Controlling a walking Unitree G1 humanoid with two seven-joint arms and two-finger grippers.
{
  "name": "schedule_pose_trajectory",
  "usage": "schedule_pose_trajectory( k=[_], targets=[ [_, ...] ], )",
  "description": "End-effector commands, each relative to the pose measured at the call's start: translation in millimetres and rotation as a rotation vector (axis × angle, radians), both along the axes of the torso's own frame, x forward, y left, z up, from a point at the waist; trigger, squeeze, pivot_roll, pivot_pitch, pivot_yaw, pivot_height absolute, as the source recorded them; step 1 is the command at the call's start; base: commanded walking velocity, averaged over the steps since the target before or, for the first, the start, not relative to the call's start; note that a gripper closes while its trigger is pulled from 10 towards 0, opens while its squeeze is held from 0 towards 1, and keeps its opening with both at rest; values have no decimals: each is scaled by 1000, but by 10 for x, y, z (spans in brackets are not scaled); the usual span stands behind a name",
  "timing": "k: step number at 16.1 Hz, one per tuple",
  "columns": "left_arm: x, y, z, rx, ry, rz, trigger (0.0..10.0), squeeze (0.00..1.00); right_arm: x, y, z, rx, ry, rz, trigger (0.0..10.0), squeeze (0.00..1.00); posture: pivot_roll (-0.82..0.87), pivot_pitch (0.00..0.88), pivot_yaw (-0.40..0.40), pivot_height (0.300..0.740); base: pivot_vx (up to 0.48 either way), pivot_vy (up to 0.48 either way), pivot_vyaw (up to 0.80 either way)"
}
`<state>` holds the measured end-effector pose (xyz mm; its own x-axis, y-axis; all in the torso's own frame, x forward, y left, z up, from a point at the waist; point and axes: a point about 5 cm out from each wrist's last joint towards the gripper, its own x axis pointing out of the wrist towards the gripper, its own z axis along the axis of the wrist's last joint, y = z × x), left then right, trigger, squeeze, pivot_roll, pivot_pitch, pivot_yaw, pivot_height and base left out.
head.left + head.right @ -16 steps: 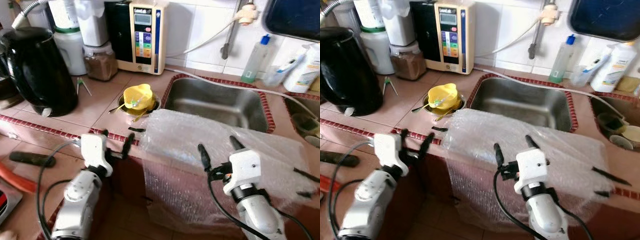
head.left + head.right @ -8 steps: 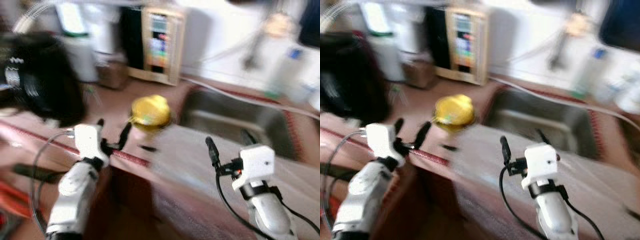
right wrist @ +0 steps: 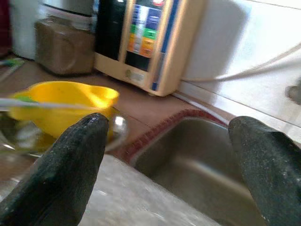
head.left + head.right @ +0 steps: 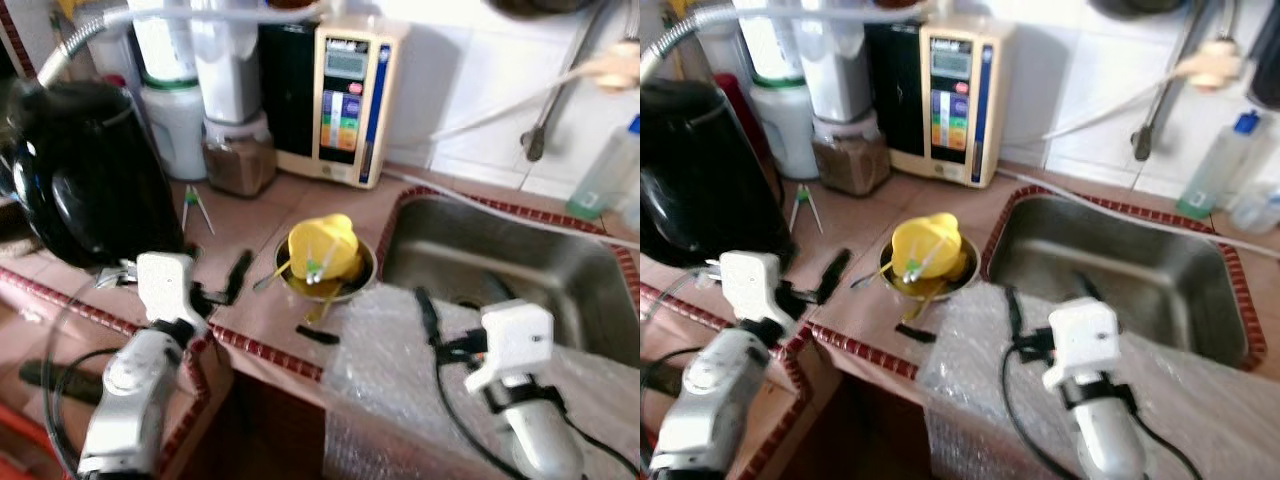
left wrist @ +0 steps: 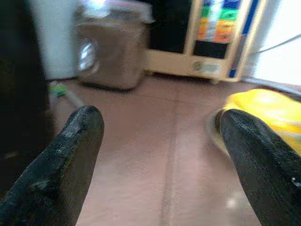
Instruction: Kitchen organization
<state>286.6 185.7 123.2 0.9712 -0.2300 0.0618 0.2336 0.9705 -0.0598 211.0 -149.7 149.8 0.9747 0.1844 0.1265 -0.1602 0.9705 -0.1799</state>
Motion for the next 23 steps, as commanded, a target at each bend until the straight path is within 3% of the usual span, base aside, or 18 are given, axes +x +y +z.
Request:
schedule_pose_trajectory(
  k=[1, 6, 8, 13, 23],
  targets=[
    [-26, -5, 32, 1, -6, -7, 10000, 0, -14, -3, 52, 0, -12, 1, 10000, 0, 84, 0, -23, 740, 0, 0, 0],
    [-78, -131, 108, -66, -11, -84, 10000, 0, -195, 8, -37, 19, 59, 31, 10000, 0, 82, 0, -32, 740, 0, 0, 0],
    [-74, -166, 97, -57, -7, -111, 10000, 0, -198, -7, -70, 15, 76, 24, 10000, 0, 78, 0, -31, 740, 0, 0, 0],
    [-76, -255, 123, -99, -2, -157, 10000, 0, -175, 13, -55, 5, 73, 23, 10000, 0, 67, 0, -28, 740, 0, 0, -800],
    [-87, -198, 50, -83, 26, -128, 10000, 0, -166, 8, -99, -3, 89, 47, 10000, 0, 70, 0, -30, 740, 0, 0, -693]
  ],
)
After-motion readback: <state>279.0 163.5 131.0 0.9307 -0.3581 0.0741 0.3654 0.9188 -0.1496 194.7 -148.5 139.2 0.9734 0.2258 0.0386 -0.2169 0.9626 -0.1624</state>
